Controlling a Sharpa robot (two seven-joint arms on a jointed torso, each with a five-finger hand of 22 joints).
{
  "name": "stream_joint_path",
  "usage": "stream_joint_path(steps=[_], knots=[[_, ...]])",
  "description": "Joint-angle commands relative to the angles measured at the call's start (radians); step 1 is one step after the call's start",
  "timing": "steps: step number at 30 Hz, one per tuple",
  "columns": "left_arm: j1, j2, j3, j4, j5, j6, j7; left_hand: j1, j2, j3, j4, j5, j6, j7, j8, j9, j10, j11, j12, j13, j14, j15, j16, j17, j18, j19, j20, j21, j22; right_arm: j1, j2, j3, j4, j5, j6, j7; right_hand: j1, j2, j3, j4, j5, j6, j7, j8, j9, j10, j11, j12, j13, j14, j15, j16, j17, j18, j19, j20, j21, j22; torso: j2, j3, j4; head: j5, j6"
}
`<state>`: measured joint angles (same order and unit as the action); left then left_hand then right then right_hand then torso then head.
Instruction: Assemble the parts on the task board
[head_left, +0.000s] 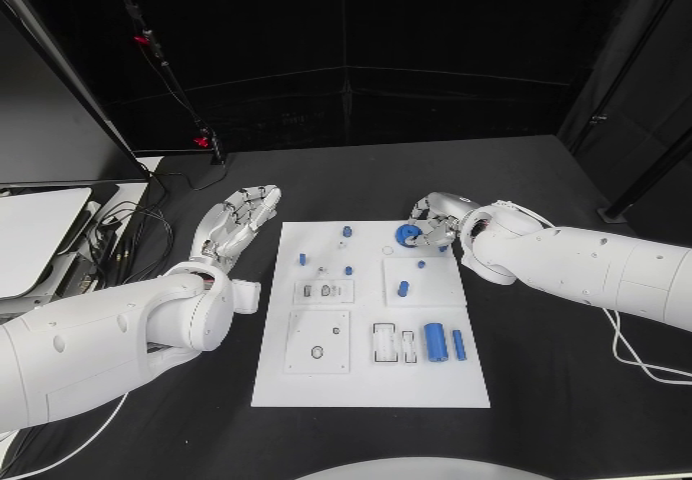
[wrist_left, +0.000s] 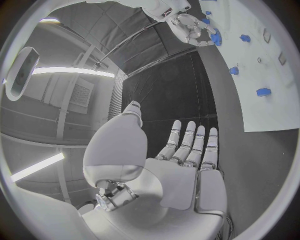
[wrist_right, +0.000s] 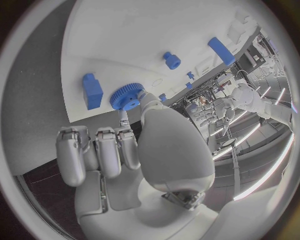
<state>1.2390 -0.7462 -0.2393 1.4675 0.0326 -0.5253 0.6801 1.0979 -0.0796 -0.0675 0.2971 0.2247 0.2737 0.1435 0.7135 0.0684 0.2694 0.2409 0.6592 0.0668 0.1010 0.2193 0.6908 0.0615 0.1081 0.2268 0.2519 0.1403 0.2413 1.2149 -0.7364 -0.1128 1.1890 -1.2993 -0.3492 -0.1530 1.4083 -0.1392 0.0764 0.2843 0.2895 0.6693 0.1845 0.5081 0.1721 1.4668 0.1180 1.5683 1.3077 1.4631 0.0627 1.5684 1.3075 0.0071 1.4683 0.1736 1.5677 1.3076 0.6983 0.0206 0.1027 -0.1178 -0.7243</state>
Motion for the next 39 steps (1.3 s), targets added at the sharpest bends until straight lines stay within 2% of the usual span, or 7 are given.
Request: stream_joint_path(steps=[1,11,14,16,20,28,39], knots=[[0.001,-0.001,0.001,0.002,-0.002,0.008,0.297,0.003,0.01,0.004,0.0,0.004,0.002,0.146,0.005,-0.002,0.003,0.006,0.005,-0.001,0.0,0.007,0.004,0.001,-0.006,-0.002,0.004,0.006,0.001,0.001,0.002,0.0,-0.001,-0.017,0.029,-0.014,0.003,0.005,0.005,0.0,-0.004,0.006,0.008,0.003,-0.002,0.104,0.009,0.003,0.263,0.108,0.007,0.002,0.263,-0.007,0.103,0.007,0.003,0.263,0.0,-0.0001,-0.0007,0.002,-0.003],[0.001,0.001,0.001,-0.001,-0.002,0.009,0.295,0.003,0.012,0.005,0.0,0.004,0.002,0.146,0.005,-0.002,0.002,0.007,0.006,-0.001,0.0,0.008,0.005,0.001,-0.007,-0.002,0.004,0.007,0.002,0.001,0.002,0.0,-0.002,-0.026,0.042,-0.031,0.001,0.021,0.015,-0.001,-0.006,0.041,0.005,-0.013,-0.014,0.104,0.006,0.003,0.263,0.108,0.005,0.002,0.263,-0.007,0.103,0.005,0.003,0.263,0.0,0.0001,-0.0015,0.003,-0.005],[0.001,0.001,0.001,-0.002,-0.002,0.009,0.295,0.003,0.012,0.005,0.0,0.004,0.002,0.146,0.005,-0.002,0.002,0.007,0.006,-0.001,0.0,0.008,0.005,0.001,-0.007,-0.002,0.004,0.007,0.002,0.001,0.001,0.0,-0.001,-0.026,0.038,-0.032,0.012,0.055,0.04,-0.008,0.0,0.109,-0.002,-0.034,-0.028,0.104,-0.003,0.003,0.263,0.108,0.001,0.002,0.263,-0.007,0.103,0.002,0.003,0.263,0.0,0.0006,-0.0004,0.002,-0.006],[0.001,0.001,0.001,-0.002,-0.002,0.009,0.295,0.003,0.012,0.005,0.0,0.004,0.002,0.146,0.005,-0.002,0.002,0.007,0.006,-0.001,0.0,0.008,0.005,0.001,-0.007,-0.002,0.004,0.007,0.002,0.001,0.001,0.0,0.0,-0.027,0.035,-0.033,0.03,0.076,0.068,-0.015,0.001,0.172,-0.017,-0.063,-0.043,0.104,-0.015,0.003,0.263,0.108,-0.008,0.002,0.263,-0.007,0.103,-0.007,0.003,0.263,0.0,0.0007,-0.0006,0.002,-0.006],[0.001,0.001,0.001,-0.002,-0.002,0.008,0.295,0.003,0.012,0.005,0.0,0.004,0.002,0.146,0.005,-0.002,0.002,0.007,0.006,-0.001,0.0,0.008,0.005,0.001,-0.007,-0.002,0.004,0.007,0.002,0.001,-0.001,0.0,0.003,-0.029,0.021,-0.03,0.047,0.089,0.099,-0.029,0.006,0.255,-0.039,-0.105,-0.062,0.104,-0.035,0.003,0.263,0.108,-0.024,0.002,0.263,-0.007,0.103,-0.022,0.003,0.263,0.0,0.0007,-0.0006,0.004,-0.007],[0.001,0.002,0.001,-0.003,-0.002,0.009,0.294,0.003,0.012,0.005,0.0,0.004,0.002,0.146,0.005,-0.002,0.002,0.007,0.006,-0.001,0.0,0.008,0.005,0.001,-0.007,-0.002,0.004,0.007,0.002,0.0,-0.006,0.0,0.012,-0.031,-0.074,0.024,0.051,0.089,0.119,-0.045,0.01,0.325,-0.055,-0.158,-0.081,0.104,-0.05,0.003,0.263,0.108,-0.04,0.002,0.263,-0.007,0.103,-0.038,0.003,0.263,0.0,0.0002,-0.0014,0.004,-0.007],[0.001,0.002,0.001,-0.003,-0.002,0.01,0.294,0.004,0.016,0.007,0.0,0.006,0.002,0.146,0.006,-0.002,0.002,0.007,0.007,-0.001,0.0,0.009,0.007,0.001,-0.008,-0.002,0.005,0.008,0.003,0.0,-0.023,0.0,0.048,-0.006,-0.227,0.122,0.049,0.089,0.129,-0.055,0.026,0.361,-0.064,-0.186,-0.088,0.104,-0.058,0.003,0.263,0.108,-0.048,0.002,0.263,-0.007,0.103,-0.046,0.003,0.263,0.0,-0.0002,-0.0002,0.005,-0.002]])
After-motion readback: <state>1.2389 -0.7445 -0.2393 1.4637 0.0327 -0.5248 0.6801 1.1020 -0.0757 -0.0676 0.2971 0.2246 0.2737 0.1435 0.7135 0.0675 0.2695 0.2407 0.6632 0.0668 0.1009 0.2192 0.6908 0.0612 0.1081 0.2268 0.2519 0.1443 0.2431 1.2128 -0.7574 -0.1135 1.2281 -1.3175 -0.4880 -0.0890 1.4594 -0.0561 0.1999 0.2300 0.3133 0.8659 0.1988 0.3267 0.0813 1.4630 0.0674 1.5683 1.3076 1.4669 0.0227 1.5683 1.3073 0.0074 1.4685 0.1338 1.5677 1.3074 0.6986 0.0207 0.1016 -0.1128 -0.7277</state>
